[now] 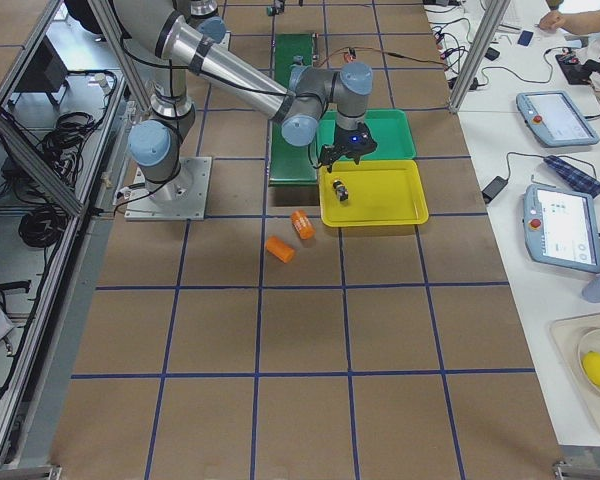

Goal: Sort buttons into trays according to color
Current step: 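Grasp another green button with the left gripper and lift it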

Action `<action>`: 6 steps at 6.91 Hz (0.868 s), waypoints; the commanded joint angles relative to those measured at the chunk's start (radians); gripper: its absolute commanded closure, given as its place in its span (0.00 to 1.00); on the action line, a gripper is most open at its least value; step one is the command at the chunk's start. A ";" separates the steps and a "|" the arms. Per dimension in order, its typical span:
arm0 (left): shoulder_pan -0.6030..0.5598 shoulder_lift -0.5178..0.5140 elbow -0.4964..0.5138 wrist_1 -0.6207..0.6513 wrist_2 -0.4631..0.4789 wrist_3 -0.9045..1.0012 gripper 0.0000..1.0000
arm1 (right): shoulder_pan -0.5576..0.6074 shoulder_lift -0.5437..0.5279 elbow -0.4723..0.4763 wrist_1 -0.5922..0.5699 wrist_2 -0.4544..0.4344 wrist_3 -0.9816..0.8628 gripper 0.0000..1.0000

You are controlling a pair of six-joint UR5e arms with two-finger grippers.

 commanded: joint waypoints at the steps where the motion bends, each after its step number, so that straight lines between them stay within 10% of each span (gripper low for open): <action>1: 0.191 -0.027 -0.012 0.033 0.000 -0.008 0.00 | 0.003 -0.050 0.003 0.004 0.013 0.004 0.00; 6: 0.298 -0.100 -0.116 0.247 0.003 -0.551 0.00 | 0.053 -0.392 0.020 0.388 0.087 0.027 0.00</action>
